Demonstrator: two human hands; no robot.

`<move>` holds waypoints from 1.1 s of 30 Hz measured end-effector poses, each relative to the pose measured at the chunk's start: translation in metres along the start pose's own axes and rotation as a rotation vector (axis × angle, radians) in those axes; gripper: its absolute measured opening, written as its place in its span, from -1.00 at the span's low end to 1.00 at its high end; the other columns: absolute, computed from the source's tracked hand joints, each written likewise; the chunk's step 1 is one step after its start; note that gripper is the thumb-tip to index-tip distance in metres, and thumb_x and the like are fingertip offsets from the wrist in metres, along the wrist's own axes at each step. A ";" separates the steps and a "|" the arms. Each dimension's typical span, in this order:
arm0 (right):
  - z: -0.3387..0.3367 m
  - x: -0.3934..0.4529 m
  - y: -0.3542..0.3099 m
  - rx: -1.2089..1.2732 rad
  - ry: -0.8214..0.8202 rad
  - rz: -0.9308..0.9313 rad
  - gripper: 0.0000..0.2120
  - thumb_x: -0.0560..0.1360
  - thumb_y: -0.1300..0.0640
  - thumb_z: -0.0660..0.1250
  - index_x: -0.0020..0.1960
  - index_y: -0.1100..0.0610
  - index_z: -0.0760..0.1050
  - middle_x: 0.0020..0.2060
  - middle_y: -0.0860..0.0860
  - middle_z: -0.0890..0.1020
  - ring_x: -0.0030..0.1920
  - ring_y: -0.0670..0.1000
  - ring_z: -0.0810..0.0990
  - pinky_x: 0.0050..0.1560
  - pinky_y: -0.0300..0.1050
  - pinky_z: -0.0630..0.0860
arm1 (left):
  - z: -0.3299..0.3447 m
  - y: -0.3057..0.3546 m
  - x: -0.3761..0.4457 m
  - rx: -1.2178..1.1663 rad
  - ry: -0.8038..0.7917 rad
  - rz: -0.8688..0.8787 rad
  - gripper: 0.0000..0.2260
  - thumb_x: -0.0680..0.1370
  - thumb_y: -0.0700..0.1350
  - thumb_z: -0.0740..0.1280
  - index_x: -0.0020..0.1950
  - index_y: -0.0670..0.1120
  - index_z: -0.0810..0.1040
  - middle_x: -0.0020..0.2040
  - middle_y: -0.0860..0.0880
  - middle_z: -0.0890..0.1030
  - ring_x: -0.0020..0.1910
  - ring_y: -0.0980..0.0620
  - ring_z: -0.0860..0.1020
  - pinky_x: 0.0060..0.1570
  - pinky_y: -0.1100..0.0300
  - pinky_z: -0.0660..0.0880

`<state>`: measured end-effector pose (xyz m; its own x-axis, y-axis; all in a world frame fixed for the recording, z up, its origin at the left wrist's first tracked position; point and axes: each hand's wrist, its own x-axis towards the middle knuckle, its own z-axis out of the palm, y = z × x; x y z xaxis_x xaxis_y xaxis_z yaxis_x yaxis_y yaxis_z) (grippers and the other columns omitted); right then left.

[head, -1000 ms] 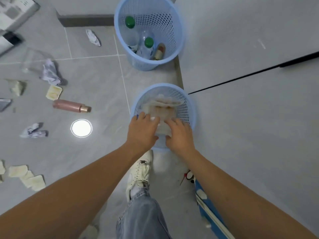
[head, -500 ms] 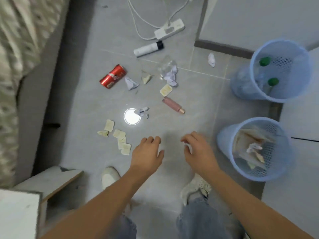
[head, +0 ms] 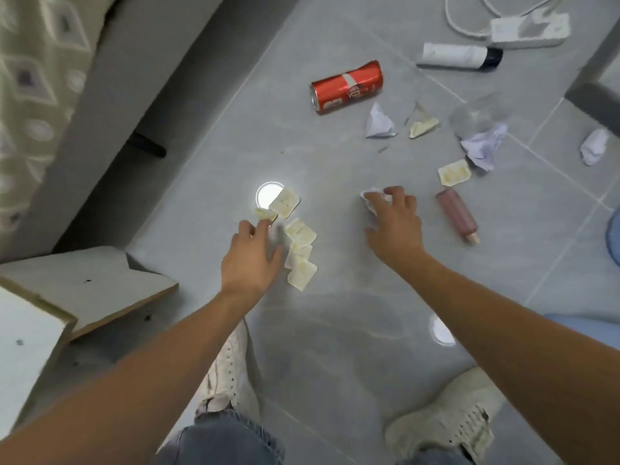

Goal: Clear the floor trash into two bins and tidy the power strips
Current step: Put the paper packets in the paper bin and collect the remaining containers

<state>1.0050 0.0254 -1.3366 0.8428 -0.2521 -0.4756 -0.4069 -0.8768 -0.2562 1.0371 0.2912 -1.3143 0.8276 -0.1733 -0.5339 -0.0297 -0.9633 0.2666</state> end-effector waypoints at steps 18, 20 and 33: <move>0.008 -0.018 0.017 0.297 0.084 0.065 -0.84 0.52 0.21 0.40 0.10 0.15 0.60 -0.09 0.10 0.54 -0.12 0.19 0.58 -0.10 0.05 0.52 | 0.013 0.000 0.042 -0.171 0.036 0.047 -0.85 0.63 0.02 0.30 0.02 -0.04 0.46 -0.14 0.00 0.59 -0.19 -0.09 0.55 -0.28 0.10 0.39; -0.022 -0.061 0.020 0.432 0.160 0.170 -0.79 0.51 0.18 0.43 0.15 0.12 0.62 -0.08 0.06 0.57 -0.10 0.10 0.58 -0.05 -0.03 0.51 | 0.004 0.040 0.007 -0.205 -0.020 0.128 -0.86 0.64 0.05 0.28 -0.01 0.01 0.44 -0.21 0.02 0.58 -0.24 -0.08 0.56 -0.31 0.10 0.38; -0.150 -0.381 0.266 0.593 0.550 0.865 -0.79 0.53 0.20 0.43 0.15 0.02 0.59 -0.05 -0.04 0.60 -0.06 -0.04 0.62 0.00 0.07 0.61 | 0.048 0.440 -0.236 -0.291 -0.496 0.844 -0.88 0.62 -0.13 0.32 0.14 -0.09 0.48 0.05 -0.08 0.58 -0.05 -0.13 0.58 -0.09 -0.03 0.49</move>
<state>0.6283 -0.1729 -1.0974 0.1862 -0.9376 -0.2936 -0.8943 -0.0379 -0.4460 0.8014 -0.1012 -1.1098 0.2728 -0.9015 -0.3361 -0.3035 -0.4121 0.8591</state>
